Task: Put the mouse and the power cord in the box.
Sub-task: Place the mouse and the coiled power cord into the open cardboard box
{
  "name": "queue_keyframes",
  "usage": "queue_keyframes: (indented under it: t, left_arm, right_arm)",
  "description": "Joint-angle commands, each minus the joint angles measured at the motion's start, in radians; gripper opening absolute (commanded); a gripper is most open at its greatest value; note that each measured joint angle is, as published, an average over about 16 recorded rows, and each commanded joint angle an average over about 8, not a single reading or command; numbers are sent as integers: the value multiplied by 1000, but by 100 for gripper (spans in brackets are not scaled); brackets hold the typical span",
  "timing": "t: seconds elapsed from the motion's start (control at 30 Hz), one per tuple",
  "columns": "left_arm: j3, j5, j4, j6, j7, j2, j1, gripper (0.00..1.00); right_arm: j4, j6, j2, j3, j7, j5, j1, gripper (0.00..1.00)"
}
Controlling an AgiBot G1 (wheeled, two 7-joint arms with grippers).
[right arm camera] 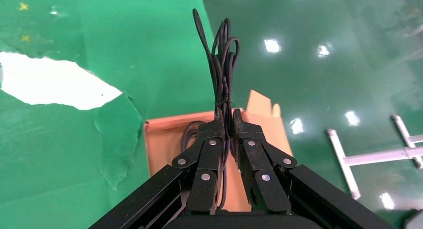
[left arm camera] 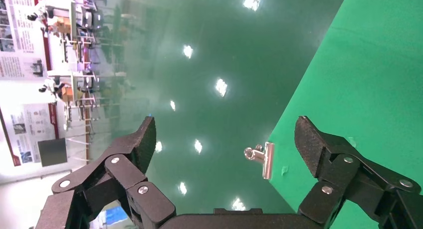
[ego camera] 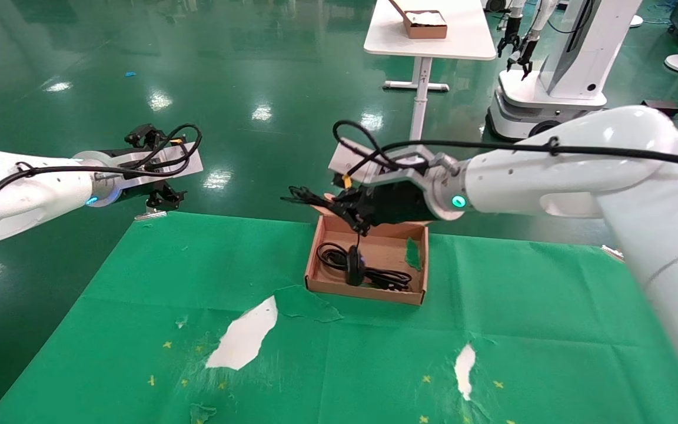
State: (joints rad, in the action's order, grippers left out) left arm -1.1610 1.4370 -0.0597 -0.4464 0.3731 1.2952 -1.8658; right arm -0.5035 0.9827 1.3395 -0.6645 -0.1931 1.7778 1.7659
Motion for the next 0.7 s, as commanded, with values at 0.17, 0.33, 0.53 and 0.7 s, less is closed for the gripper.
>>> queue_keyframes:
  t: [0.17, 0.33, 0.53, 0.7]
  left_arm:
    - [5, -7, 8, -1, 14, 3, -1, 100]
    - [8, -11, 15, -1, 22, 3, -3, 100]
    - [9, -13, 19, 0, 24, 3, -3, 100]
    - [9, -13, 17, -1, 23, 3, -3, 100]
  right_arm:
    - [104, -62, 31, -74, 12, -35, -3, 5]
    - [158, -124, 37, -139, -52, -21, -7, 68]
    - [174, -144, 39, -161, -64, -12, -8, 100]
    - [163, -135, 36, -150, -57, -15, -8, 100]
